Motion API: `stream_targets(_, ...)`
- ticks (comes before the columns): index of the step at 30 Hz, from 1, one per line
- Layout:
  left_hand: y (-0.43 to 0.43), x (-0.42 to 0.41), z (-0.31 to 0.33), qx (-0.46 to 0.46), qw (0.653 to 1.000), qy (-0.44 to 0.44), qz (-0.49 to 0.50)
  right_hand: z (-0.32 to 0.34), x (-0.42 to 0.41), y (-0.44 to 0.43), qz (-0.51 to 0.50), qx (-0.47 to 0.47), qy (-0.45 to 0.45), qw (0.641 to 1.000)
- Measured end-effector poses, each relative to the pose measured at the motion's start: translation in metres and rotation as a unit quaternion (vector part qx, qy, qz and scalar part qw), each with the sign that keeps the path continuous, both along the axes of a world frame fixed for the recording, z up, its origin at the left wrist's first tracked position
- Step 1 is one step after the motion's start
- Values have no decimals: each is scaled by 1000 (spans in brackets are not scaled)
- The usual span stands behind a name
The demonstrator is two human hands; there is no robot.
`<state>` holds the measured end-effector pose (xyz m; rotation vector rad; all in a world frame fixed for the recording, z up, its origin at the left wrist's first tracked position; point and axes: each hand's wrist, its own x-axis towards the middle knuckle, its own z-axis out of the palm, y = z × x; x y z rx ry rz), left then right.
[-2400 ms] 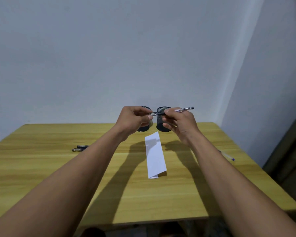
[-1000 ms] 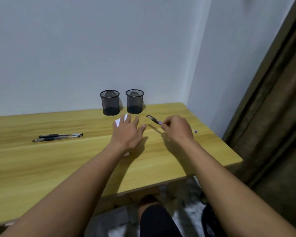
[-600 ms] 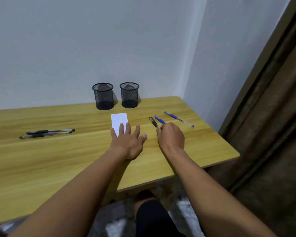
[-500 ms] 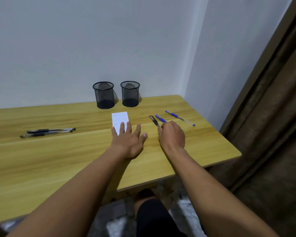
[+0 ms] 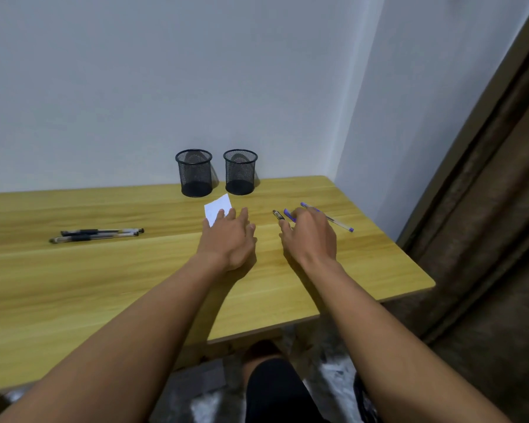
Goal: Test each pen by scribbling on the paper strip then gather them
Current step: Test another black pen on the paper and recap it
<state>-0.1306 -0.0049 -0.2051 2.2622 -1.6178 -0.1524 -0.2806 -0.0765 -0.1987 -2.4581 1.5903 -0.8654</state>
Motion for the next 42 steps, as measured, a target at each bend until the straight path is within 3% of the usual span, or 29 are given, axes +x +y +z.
stream_targets(4, 20, 15, 24, -203, 975, 87, 35, 24, 17, 5, 27, -27, -27, 999)
stream_targets(8, 47, 56, 38, -260, 959, 66, 93, 50, 58, 16, 85, -44, -56, 994)
stream_targets(13, 89, 129, 35, -227, 958, 17, 176, 70, 131, 41, 202, -22, -42, 978)
stream_targets(18, 113, 198, 20, -111, 969, 16, 222, 51, 197, 63, 294, 63, 51, 952)
stream_targets(25, 125, 246, 6, -5, 976, -9, 219, 9, 239, 68, 294, 82, 150, 940)
stream_targets(29, 127, 260, -1, -9, 974, -19, 224, 1, 250, 61, 296, 72, 154, 940)
stream_targets(35, 131, 264, 4, -61, 975, -30, 210, 7, 249, 58, 292, 86, 50, 951)
stream_targets(39, 135, 255, 28, -189, 964, 60, 179, 32, 242, 54, 291, 135, -110, 941)
stream_targets(41, 135, 244, 44, -238, 954, 95, 156, 48, 233, 55, 277, 239, -237, 900)
stream_targets(42, 135, 237, 51, -255, 949, 115, 145, 56, 228, 57, 281, 313, -303, 855)
